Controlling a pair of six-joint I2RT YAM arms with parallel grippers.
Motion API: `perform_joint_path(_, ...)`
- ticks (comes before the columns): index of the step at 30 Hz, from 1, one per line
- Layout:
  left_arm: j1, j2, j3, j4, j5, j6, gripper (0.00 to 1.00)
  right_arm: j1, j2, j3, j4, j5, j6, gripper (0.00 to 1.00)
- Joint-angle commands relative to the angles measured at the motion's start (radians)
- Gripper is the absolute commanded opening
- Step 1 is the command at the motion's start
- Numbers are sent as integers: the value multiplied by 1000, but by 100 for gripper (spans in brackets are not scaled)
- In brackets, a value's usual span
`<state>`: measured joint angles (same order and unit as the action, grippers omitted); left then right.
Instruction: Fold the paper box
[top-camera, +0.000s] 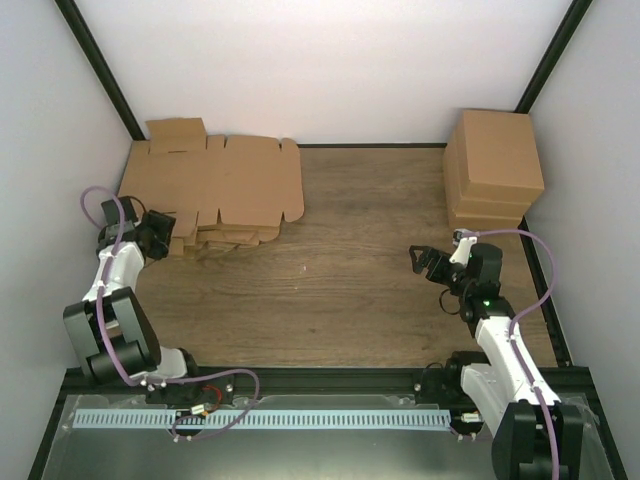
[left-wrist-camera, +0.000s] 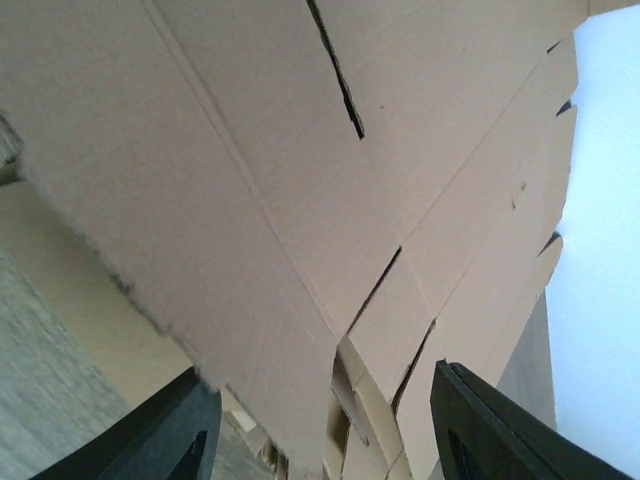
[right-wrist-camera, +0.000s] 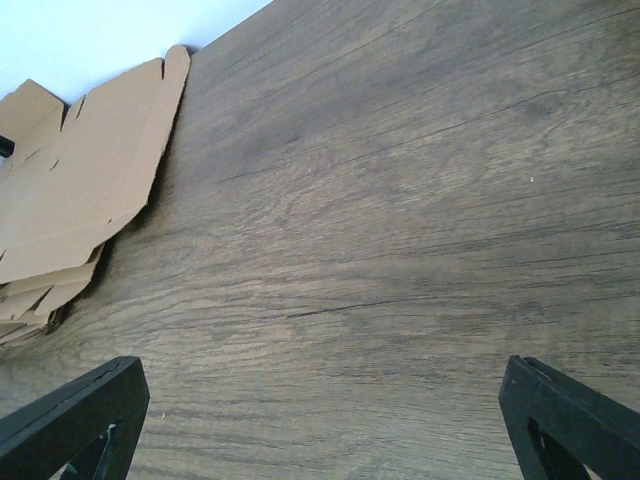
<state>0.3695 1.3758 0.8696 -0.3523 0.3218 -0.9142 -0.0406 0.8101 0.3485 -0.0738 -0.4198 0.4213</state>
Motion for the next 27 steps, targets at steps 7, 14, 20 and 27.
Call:
perform_joint_path(7,6,96,21,61,54,-87,52,4,0,24,5,9,4,100)
perform_joint_path(14,5,64,50,47,75,-78,4,4,-5,25,-1,16,2,100)
perform_joint_path(20,6,-26,118,11,126,-47,4,4,2,32,-3,12,-1,100)
perform_joint_path(27,-7,-208,125,32,231,-142,4,4,5,40,-18,2,5,100)
